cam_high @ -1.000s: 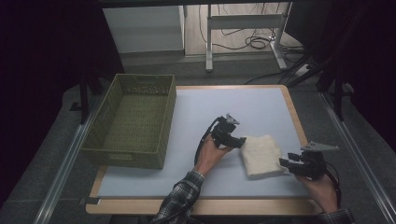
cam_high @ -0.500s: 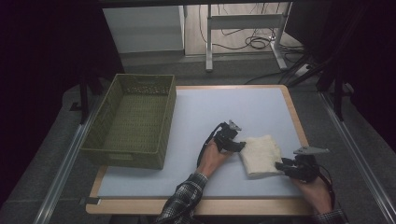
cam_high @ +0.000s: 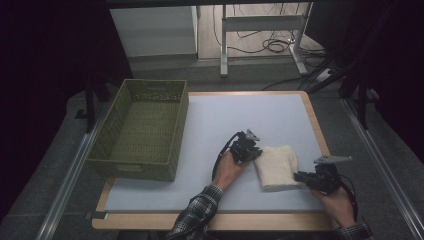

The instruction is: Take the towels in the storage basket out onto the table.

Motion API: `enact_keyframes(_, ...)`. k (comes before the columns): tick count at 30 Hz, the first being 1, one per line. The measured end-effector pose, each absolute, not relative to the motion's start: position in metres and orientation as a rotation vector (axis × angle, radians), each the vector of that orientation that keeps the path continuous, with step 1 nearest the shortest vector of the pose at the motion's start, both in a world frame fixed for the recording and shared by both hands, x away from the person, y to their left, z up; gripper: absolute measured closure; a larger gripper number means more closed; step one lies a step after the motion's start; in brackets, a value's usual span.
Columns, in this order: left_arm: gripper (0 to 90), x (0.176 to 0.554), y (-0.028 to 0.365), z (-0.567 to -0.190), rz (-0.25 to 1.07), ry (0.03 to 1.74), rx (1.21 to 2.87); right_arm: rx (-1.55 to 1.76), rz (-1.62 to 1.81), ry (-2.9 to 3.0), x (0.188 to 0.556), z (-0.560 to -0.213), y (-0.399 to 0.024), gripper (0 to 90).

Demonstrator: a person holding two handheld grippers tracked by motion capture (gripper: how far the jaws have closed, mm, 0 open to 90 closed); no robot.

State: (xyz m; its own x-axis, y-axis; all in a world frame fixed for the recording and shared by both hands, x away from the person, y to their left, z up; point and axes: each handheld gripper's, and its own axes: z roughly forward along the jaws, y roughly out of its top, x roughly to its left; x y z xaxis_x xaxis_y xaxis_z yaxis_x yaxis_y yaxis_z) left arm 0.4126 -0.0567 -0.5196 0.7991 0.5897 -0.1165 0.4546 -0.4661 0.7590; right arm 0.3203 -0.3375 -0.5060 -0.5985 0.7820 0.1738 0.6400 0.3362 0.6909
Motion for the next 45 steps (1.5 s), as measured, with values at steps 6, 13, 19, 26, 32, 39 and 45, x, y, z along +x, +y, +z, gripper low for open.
enact_keyframes(6, 83.4, 0.413, -0.043, -0.507, 0.256, 0.761, 2.144, 1.243, 1.173, 2.409, 0.320, -0.496, -0.328, 82.5)
enact_keyframes(13, 83.0, 0.417, -0.025, -0.499, 0.294, 0.784, 2.141, 1.188, 1.204, 2.429, 0.325, -0.488, -0.310, 82.3)
enact_keyframes(19, 82.5, 0.418, -0.008, -0.488, 0.331, 0.806, 2.138, 1.149, 1.232, 2.445, 0.330, -0.482, -0.292, 82.3)
enact_keyframes(26, 82.3, 0.419, 0.011, -0.475, 0.377, 0.839, 2.138, 1.092, 1.251, 2.460, 0.338, -0.474, -0.269, 82.2)
enact_keyframes(32, 82.2, 0.420, 0.030, -0.462, 0.421, 0.862, 2.135, 1.063, 1.270, 2.461, 0.346, -0.469, -0.252, 82.2)
enact_keyframes(39, 82.1, 0.423, 0.047, -0.450, 0.474, 0.881, 2.158, 1.035, 1.269, 2.474, 0.356, -0.465, -0.230, 82.2)
enact_keyframes(45, 82.1, 0.425, 0.061, -0.438, 0.515, 0.899, 2.156, 1.010, 1.266, 2.480, 0.364, -0.461, -0.213, 82.2)
